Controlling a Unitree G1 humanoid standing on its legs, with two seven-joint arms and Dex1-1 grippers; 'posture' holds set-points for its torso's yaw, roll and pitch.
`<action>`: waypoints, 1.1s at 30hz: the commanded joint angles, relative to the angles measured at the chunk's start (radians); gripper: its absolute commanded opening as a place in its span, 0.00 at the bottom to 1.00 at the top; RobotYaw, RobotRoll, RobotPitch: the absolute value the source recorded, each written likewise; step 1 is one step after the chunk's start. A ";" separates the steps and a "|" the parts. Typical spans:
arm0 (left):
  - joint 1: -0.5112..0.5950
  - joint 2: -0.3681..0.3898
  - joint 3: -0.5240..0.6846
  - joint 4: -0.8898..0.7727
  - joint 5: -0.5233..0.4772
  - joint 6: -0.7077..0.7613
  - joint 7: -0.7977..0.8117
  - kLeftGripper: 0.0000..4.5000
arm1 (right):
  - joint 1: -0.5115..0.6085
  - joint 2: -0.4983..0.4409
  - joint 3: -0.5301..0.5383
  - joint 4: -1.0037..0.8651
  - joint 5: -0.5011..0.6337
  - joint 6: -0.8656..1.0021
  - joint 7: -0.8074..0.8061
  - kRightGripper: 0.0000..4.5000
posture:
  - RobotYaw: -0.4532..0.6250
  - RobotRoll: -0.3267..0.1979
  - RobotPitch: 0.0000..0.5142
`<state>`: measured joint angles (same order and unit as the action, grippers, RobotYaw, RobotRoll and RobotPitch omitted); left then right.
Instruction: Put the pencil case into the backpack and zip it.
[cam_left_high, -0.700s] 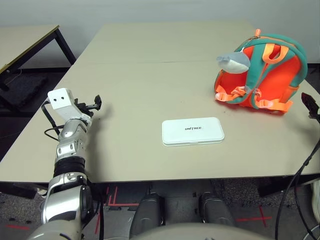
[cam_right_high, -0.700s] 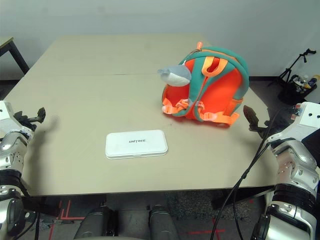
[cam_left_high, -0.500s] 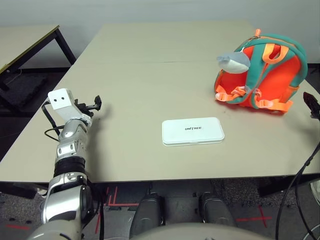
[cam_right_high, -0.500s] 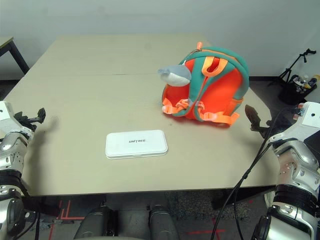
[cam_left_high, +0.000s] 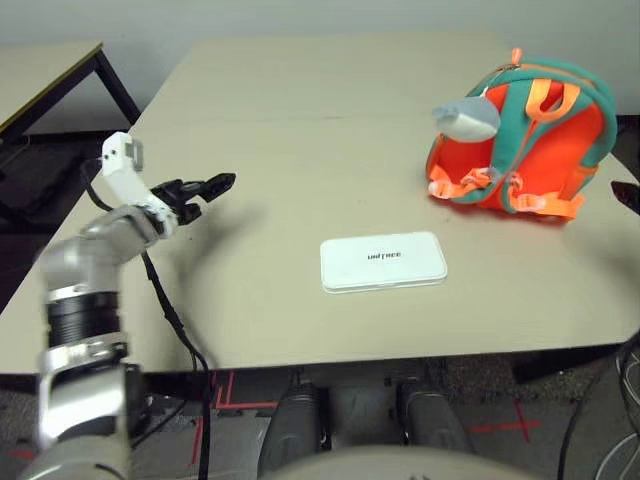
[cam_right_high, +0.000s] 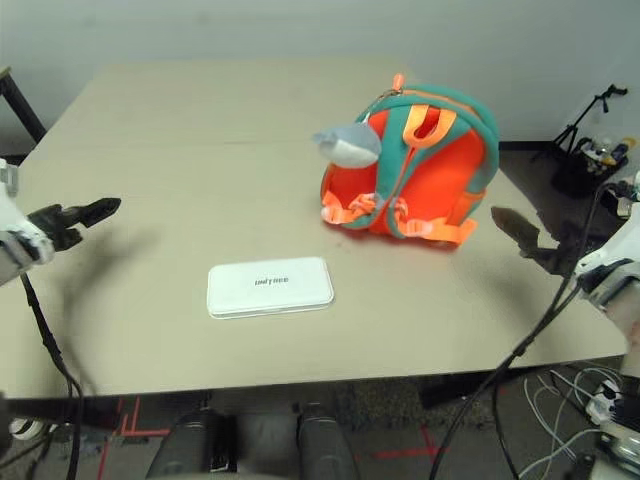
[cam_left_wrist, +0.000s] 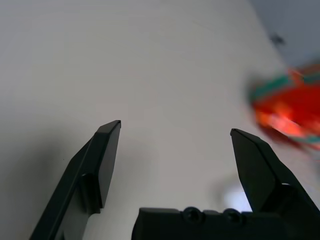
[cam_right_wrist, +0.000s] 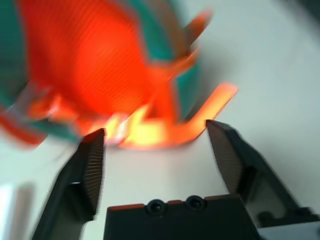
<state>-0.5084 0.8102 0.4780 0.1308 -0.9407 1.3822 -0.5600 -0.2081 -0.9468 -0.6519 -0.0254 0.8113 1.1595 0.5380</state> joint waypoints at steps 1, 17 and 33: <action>-0.023 0.025 0.029 0.025 -0.117 0.214 -0.005 1.00 | -0.019 -0.013 0.013 -0.099 0.110 0.248 -0.014 0.66 | 0.38 0.62 0.14; -0.006 -0.163 -0.095 0.045 -0.263 0.232 0.143 1.00 | -0.192 0.100 0.242 -0.142 0.166 0.455 -0.066 0.01 | 0.41 0.62 0.14; -0.052 -0.241 -0.243 0.177 -0.141 0.232 0.103 1.00 | -0.246 0.222 0.451 -0.178 0.016 0.400 -0.130 0.01 | 0.41 0.62 0.19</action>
<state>-0.5528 0.5774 0.2570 0.2846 -1.1124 1.6010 -0.4505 -0.4386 -0.7380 -0.2201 -0.1814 0.8407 1.5567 0.4146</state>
